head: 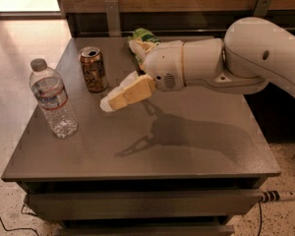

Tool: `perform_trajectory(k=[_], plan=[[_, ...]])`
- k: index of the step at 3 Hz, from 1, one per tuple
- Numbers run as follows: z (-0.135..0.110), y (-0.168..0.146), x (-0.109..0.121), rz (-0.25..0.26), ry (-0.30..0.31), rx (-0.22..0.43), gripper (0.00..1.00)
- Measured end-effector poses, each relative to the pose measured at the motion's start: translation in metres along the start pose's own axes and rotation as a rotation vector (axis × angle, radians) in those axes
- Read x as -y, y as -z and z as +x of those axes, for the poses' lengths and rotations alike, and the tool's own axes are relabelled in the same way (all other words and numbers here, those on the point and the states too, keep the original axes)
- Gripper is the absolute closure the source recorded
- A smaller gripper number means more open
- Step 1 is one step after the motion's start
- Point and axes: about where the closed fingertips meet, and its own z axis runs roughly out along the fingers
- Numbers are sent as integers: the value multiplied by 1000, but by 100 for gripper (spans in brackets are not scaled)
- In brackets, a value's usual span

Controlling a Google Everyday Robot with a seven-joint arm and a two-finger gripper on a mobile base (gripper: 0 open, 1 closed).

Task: Knock water bottle over

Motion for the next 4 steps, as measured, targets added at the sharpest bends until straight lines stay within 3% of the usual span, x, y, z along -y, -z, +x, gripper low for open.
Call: perform_trajectory(k=[1, 2, 3, 4], plan=[[-5, -21, -16, -22, -18, -3, 0], [-13, -45, -24, -38, -24, 38, 0], [-15, -81, -23, -54, -21, 104, 0], [-13, -92, -23, -65, -32, 97, 0]])
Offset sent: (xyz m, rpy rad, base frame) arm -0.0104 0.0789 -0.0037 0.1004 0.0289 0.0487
